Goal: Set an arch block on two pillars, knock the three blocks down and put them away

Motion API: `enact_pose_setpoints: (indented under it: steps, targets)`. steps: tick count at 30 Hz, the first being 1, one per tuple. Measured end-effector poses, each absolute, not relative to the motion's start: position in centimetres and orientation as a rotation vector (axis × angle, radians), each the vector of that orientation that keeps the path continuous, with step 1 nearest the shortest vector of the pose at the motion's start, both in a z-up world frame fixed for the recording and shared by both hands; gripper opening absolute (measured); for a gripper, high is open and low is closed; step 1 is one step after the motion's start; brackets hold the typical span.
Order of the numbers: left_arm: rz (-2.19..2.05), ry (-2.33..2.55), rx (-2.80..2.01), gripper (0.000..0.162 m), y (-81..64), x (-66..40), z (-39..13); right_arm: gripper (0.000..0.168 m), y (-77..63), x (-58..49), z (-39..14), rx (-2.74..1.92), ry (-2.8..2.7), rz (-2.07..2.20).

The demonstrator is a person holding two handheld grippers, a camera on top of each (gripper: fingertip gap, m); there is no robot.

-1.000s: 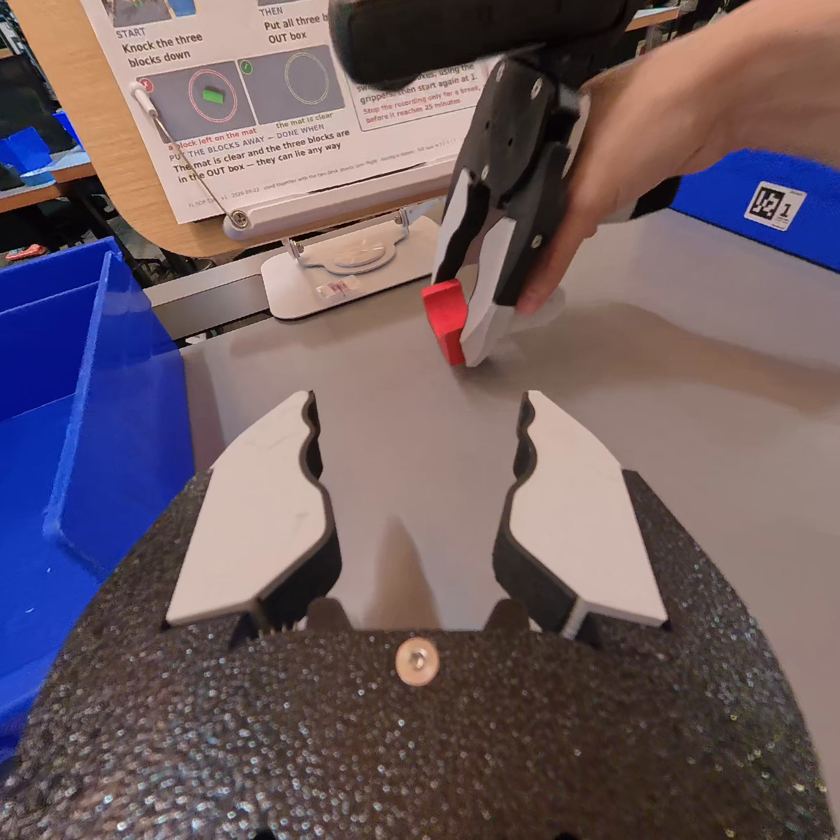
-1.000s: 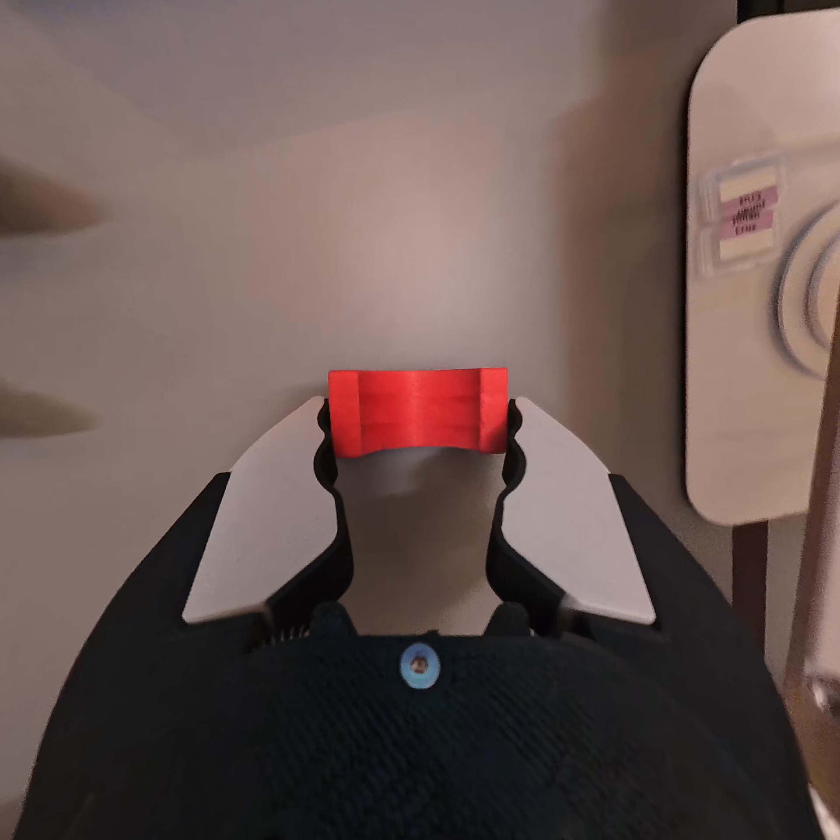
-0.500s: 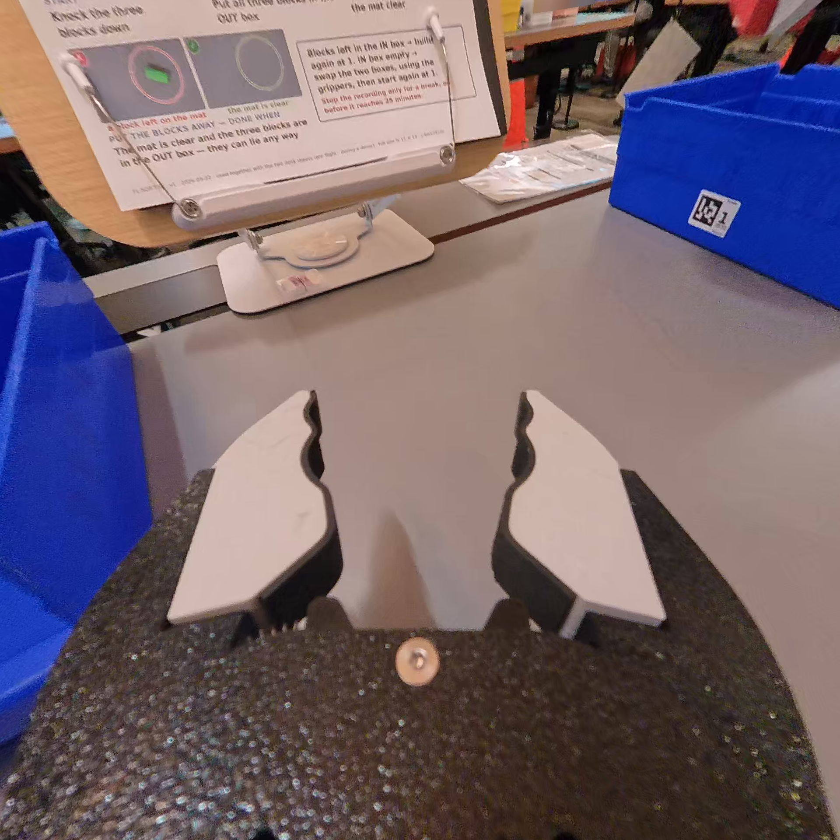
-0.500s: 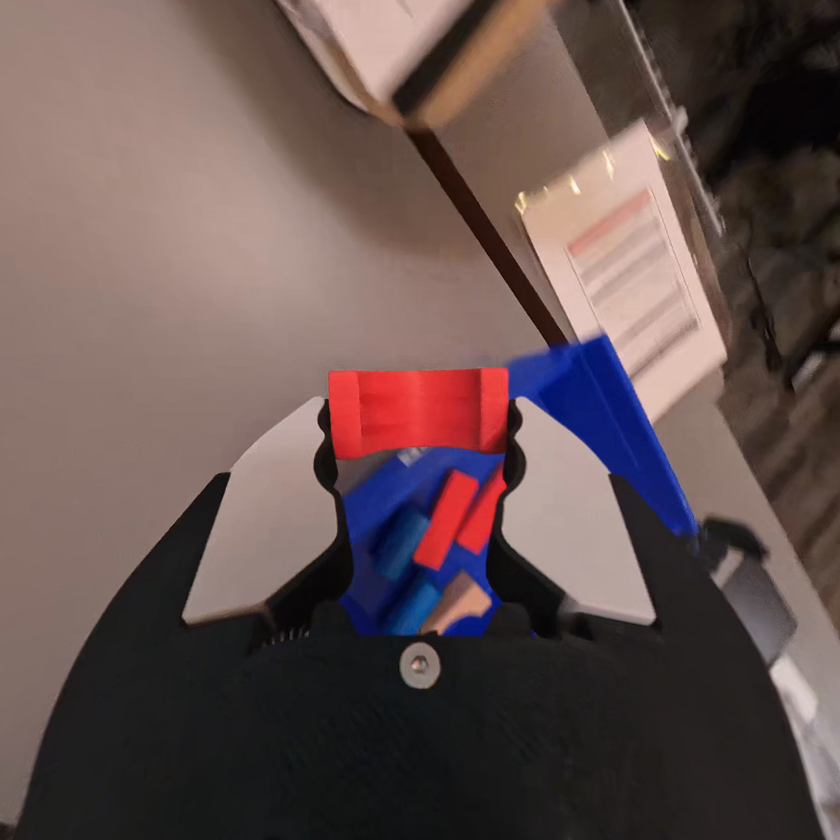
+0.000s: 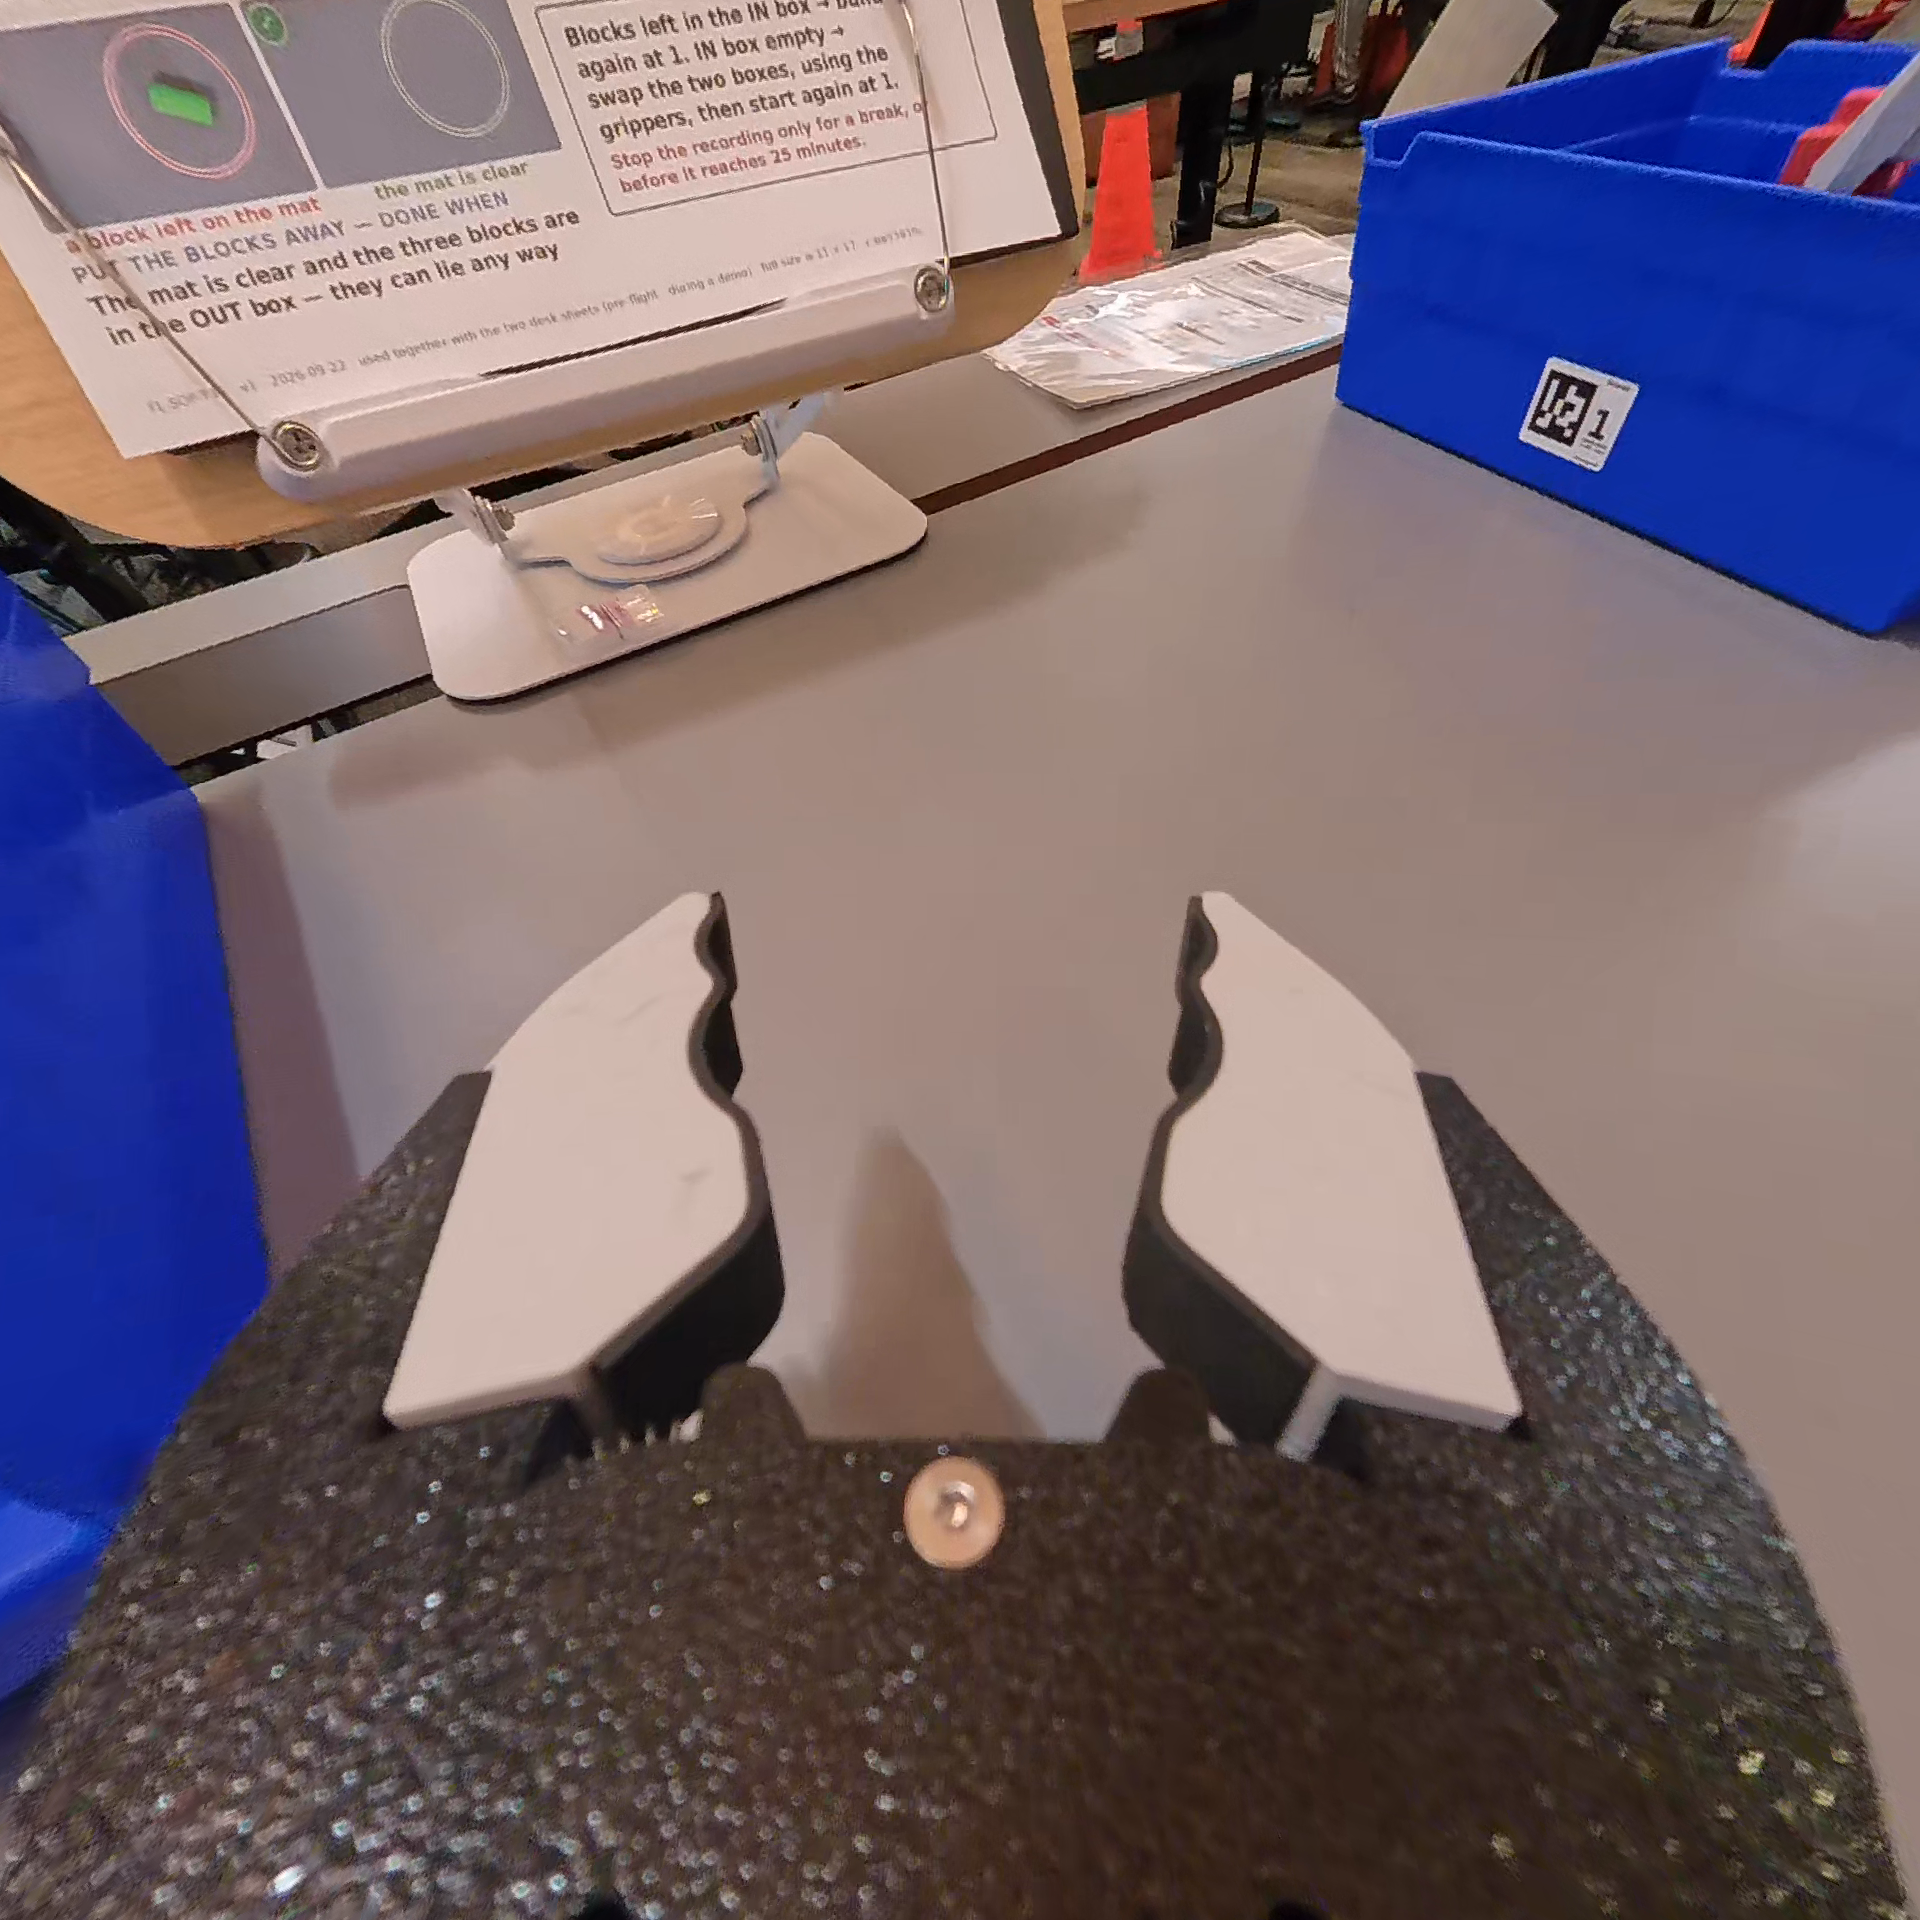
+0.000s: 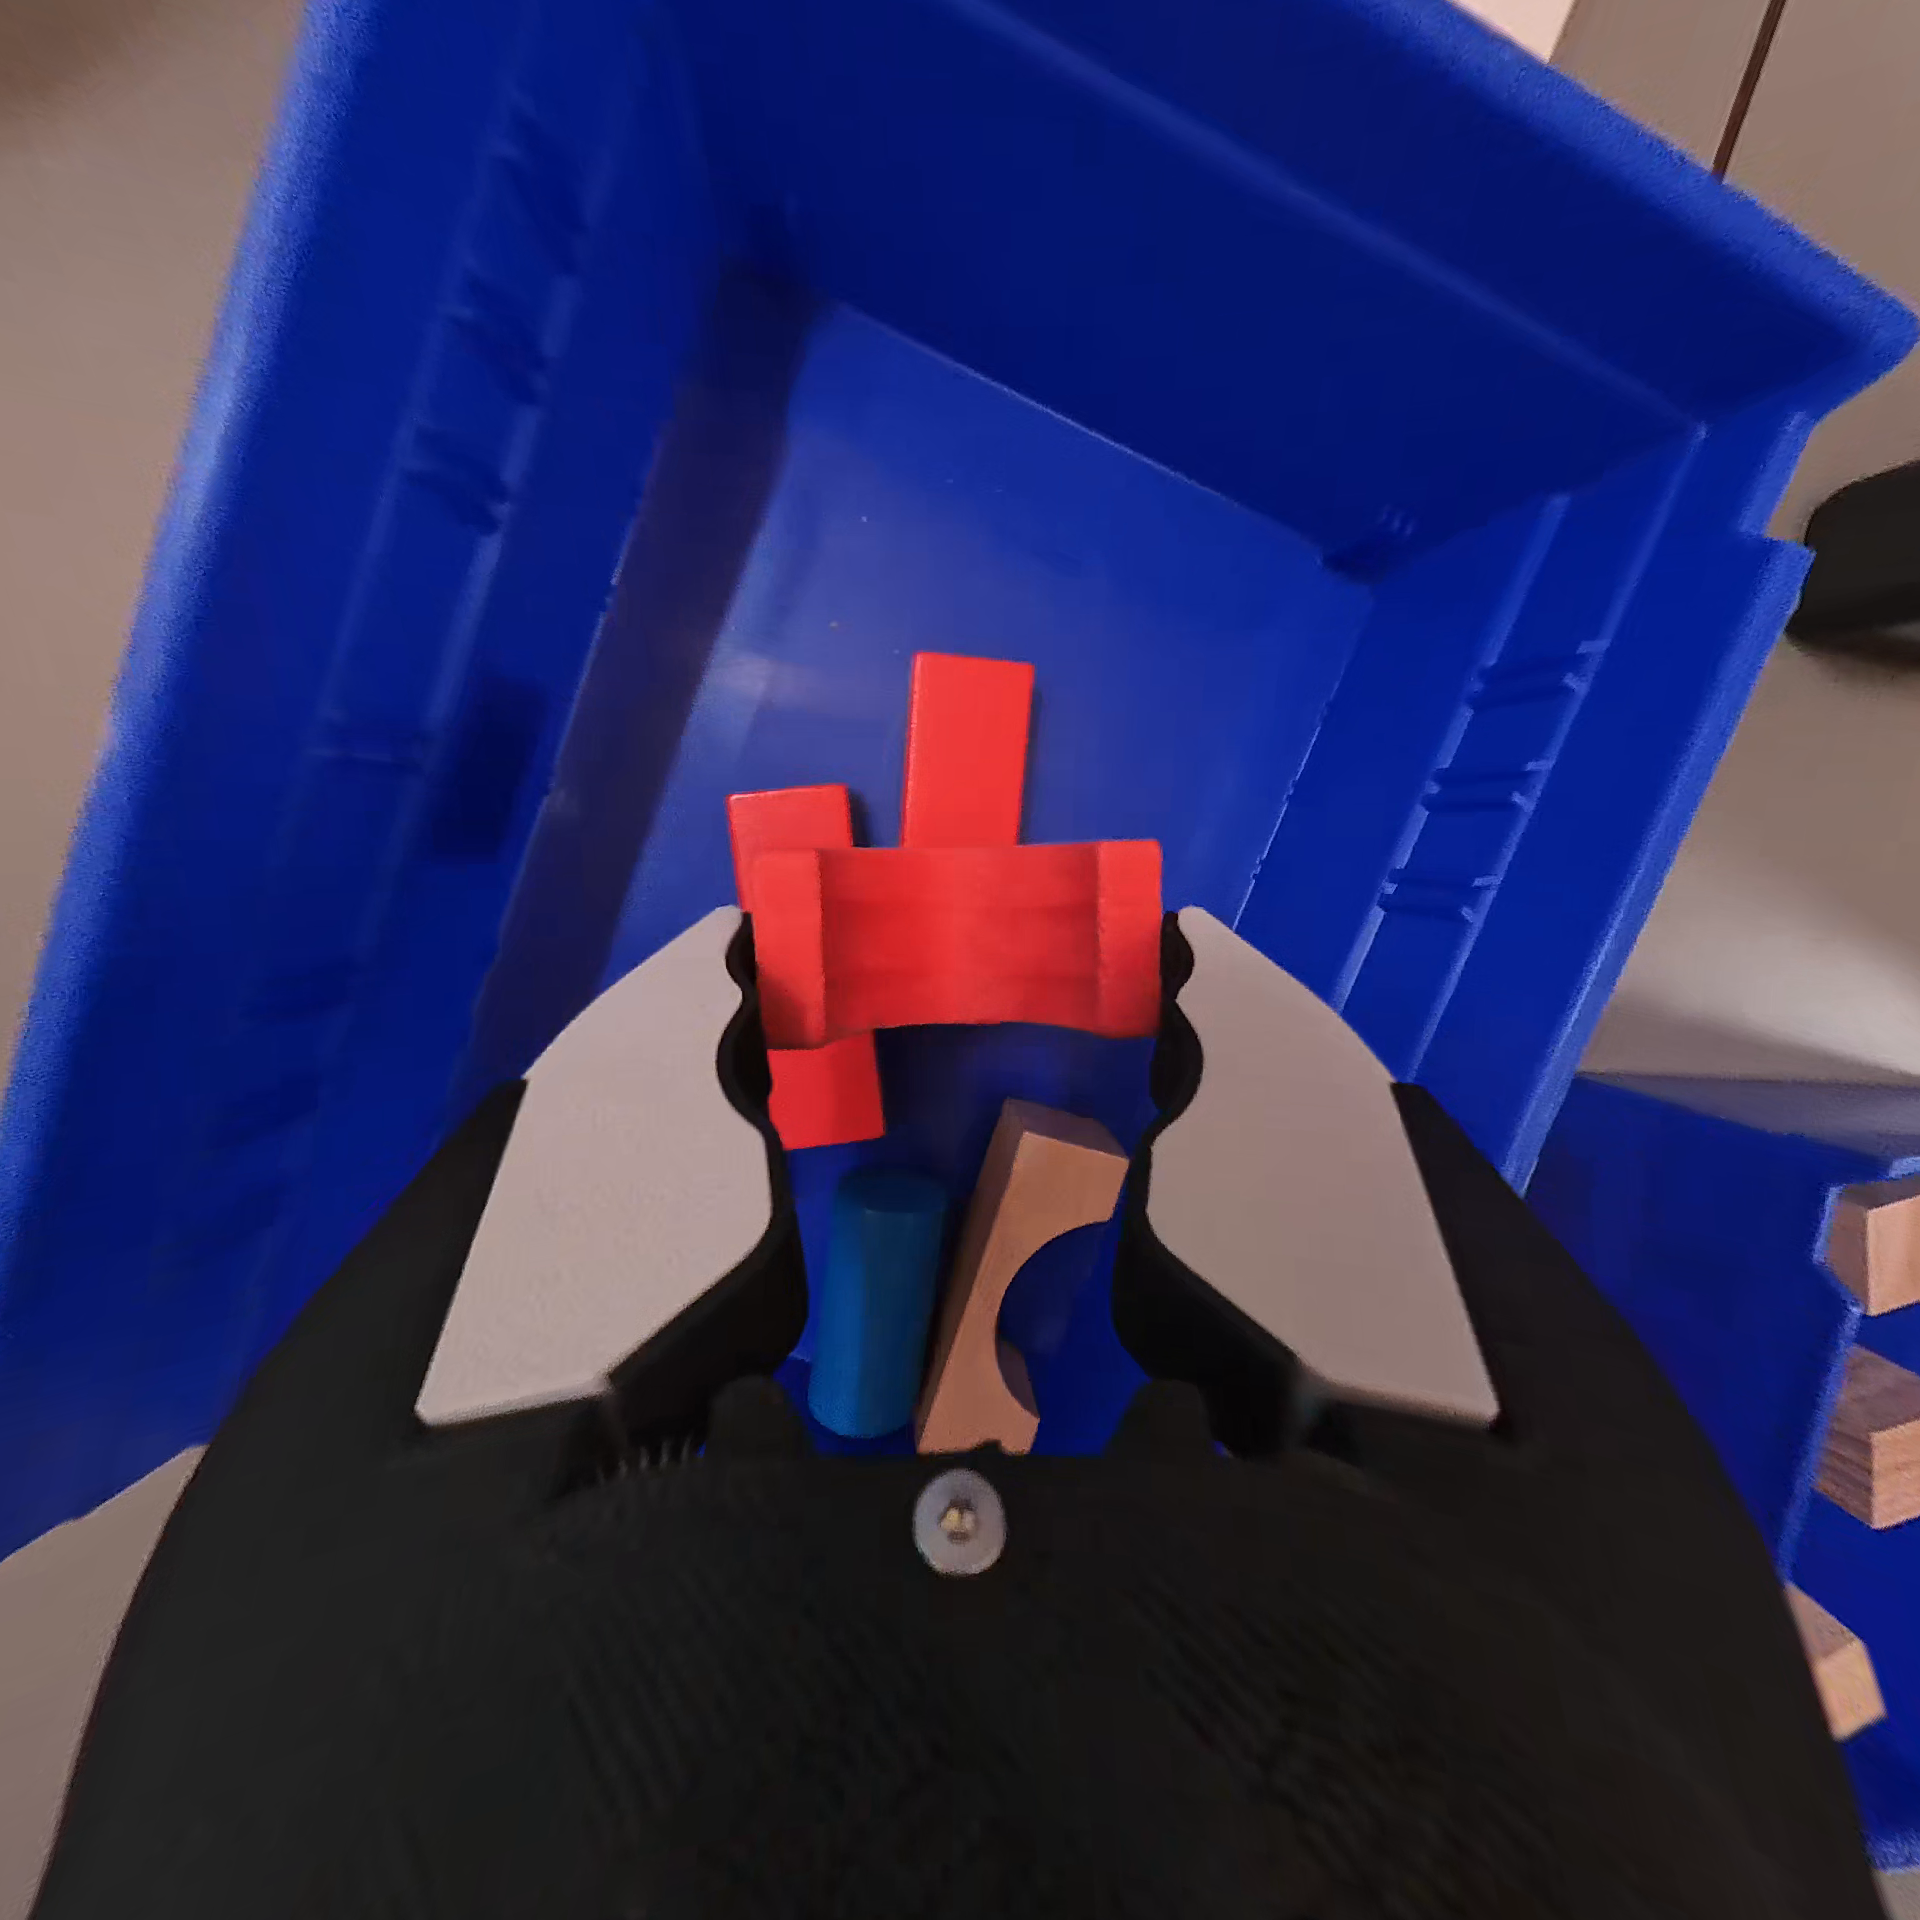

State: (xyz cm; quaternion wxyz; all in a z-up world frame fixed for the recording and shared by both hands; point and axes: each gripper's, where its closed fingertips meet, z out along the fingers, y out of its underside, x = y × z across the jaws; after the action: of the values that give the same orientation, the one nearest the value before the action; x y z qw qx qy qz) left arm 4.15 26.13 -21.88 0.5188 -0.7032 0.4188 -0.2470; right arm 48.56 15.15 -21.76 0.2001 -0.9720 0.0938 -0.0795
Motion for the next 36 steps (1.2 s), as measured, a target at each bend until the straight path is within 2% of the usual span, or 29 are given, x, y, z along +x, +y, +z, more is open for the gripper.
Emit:
enact_pose_setpoints:
  steps: [6,13,20,24,29,32,36]
  targets:
    - [-0.589,1.035,-1.688,0.081,25.8,4.5,-22.3,0.073,15.0,51.2,-22.3,-2.649,0.423,-0.291]
    - [-0.575,1.088,-1.691,0.081,25.2,4.9,-22.9,0.078,13.7,50.4,-21.7,-2.616,0.36,-0.295]
    - [-0.627,1.129,-1.691,0.081,23.9,6.0,-23.4,0.08,10.7,42.9,-16.7,-2.309,0.206,-0.133]
    - [-0.863,1.214,-1.739,0.08,20.1,9.5,-23.1,0.077,7.2,37.5,-14.1,-2.076,0.143,-0.133]
    - [-1.258,1.304,-1.786,0.081,14.4,16.1,-18.1,0.073,3.9,33.7,-13.7,-1.947,0.137,-0.175]
    - [-1.32,1.351,-1.828,0.081,12.6,20.2,-15.1,0.073,3.0,32.9,-14.2,-1.946,0.116,-0.214]
    - [-1.308,1.447,-1.983,0.082,10.7,25.7,-14.2,0.076,2.1,33.2,-13.0,-1.933,0.105,-0.277]
